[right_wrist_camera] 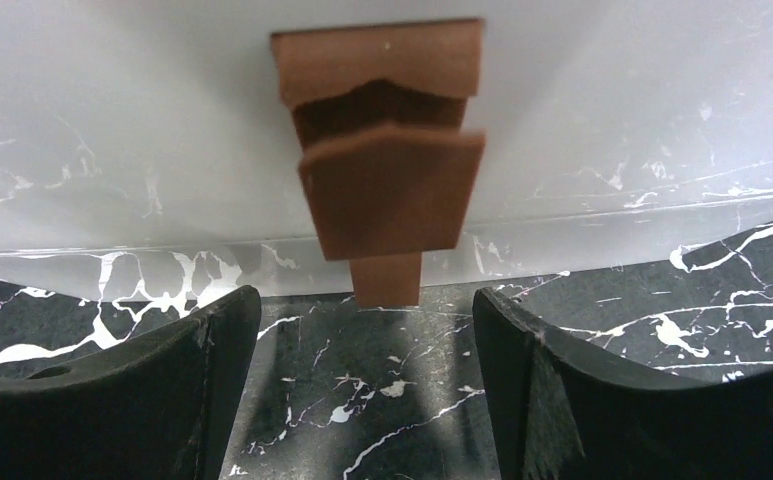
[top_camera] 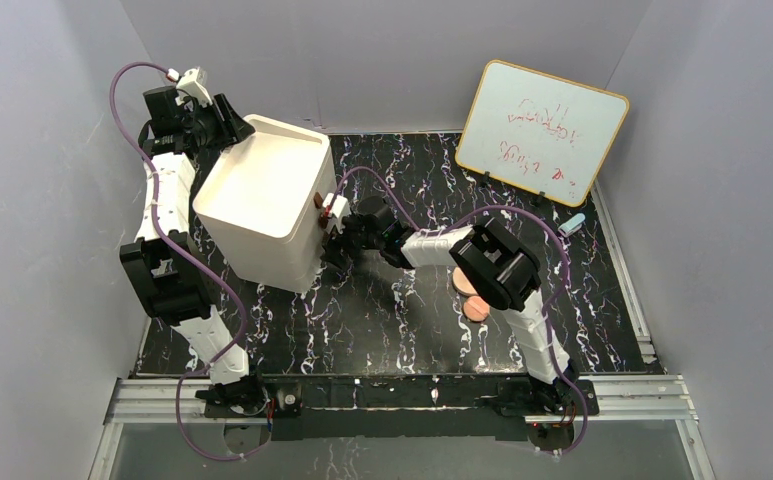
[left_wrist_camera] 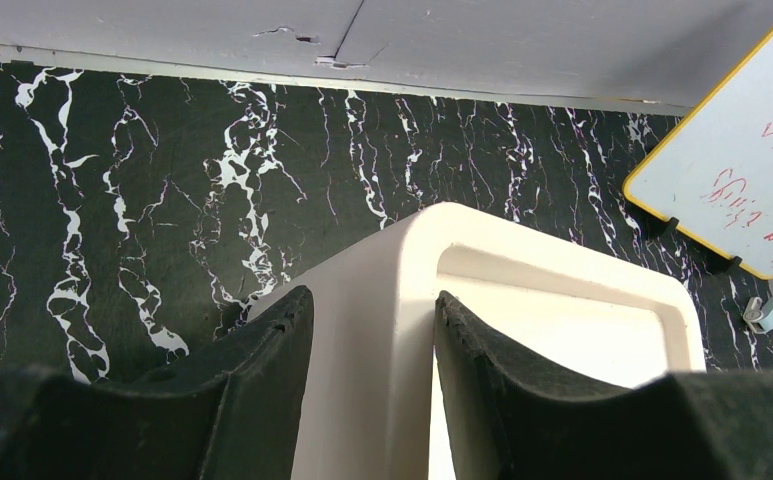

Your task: Organize the makeup

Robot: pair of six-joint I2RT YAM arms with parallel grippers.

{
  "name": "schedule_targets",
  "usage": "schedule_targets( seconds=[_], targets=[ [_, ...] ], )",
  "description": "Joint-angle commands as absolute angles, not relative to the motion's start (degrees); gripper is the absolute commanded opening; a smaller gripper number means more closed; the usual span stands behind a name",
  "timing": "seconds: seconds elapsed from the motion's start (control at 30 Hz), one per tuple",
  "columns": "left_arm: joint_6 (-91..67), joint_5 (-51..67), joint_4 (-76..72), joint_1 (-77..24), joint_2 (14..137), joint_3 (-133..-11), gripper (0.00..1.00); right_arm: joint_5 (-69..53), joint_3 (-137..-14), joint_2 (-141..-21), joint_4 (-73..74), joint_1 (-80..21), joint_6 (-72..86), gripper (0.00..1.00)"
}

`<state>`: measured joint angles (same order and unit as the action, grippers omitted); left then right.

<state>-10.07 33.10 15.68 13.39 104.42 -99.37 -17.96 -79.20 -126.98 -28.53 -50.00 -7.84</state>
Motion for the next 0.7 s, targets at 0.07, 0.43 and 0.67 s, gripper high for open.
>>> schedule_targets(
  seconds=[0.07, 0.43, 0.67],
  targets=[
    [-9.93, 35.54, 21.54, 12.02, 105.91, -98.78, 0.45, -16.83, -80.59, -127.66, -32.16, -50.10, -9.47, 0.84],
    [-9.93, 35.52, 21.53, 12.02, 105.91, -98.72, 0.45, -16.18, -81.85, -128.48, -30.75, -49.82, -11.40, 0.59],
    [-9.88, 35.60, 21.53, 12.02, 105.86, -98.71, 0.45, -15.57, -81.12, -127.65, -31.20, -49.57, -12.15, 0.56]
  ],
)
